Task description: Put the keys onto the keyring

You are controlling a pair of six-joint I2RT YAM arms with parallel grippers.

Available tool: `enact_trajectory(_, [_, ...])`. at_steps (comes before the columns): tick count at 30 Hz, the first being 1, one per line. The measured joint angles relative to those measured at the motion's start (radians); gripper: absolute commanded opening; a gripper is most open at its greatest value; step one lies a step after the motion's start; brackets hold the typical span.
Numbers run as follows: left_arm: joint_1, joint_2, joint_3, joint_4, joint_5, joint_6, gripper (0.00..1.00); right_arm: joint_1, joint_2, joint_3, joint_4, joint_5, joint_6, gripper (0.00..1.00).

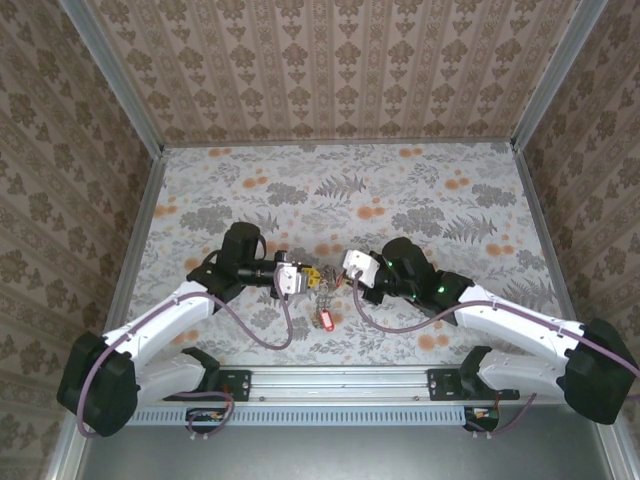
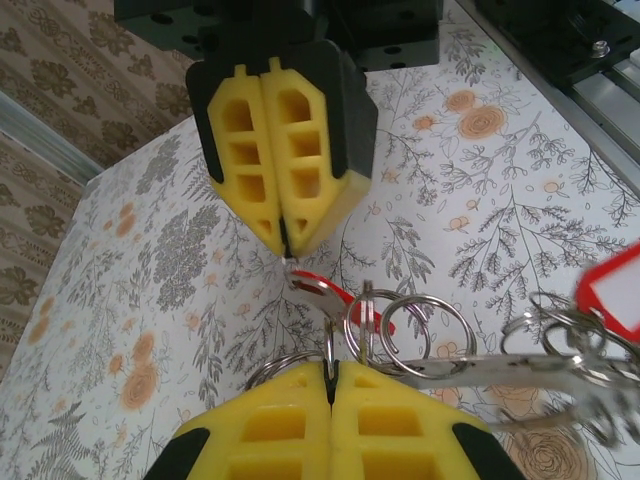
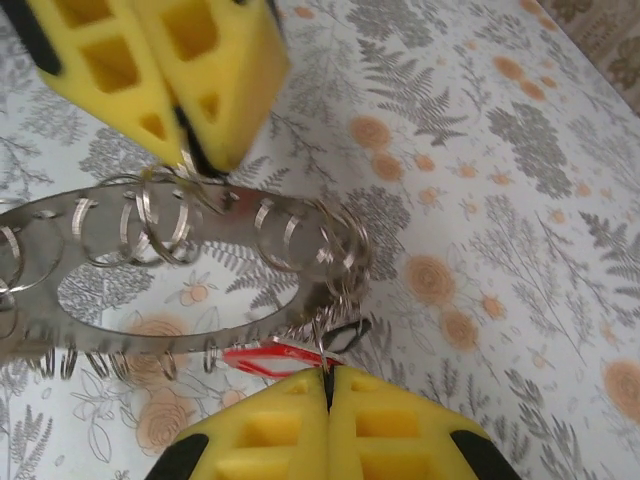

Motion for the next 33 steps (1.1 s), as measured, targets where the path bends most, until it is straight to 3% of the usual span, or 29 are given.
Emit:
enact_trajectory(8, [-0.005,0.001,0.000,0.032,-0.042,-0.038,0.00,0.101,0.019,0.003,0.037,0.004,0.002,0.00])
enact_trajectory(17, [-0.006,0.037,0.000,0.055,-0.044,-0.070,0.00,0.143,0.050,0.013,0.057,0.014,0.012,0.00])
enact_trajectory(27, [-0.006,0.037,0.000,0.074,-0.050,-0.090,0.00,0.063,-0.129,-0.078,0.048,0.055,0.002,0.00])
enact_trajectory(33, [-0.006,0.037,0.000,0.074,-0.050,-0.090,0.00,0.018,-0.091,-0.073,0.076,0.079,0.005,0.00])
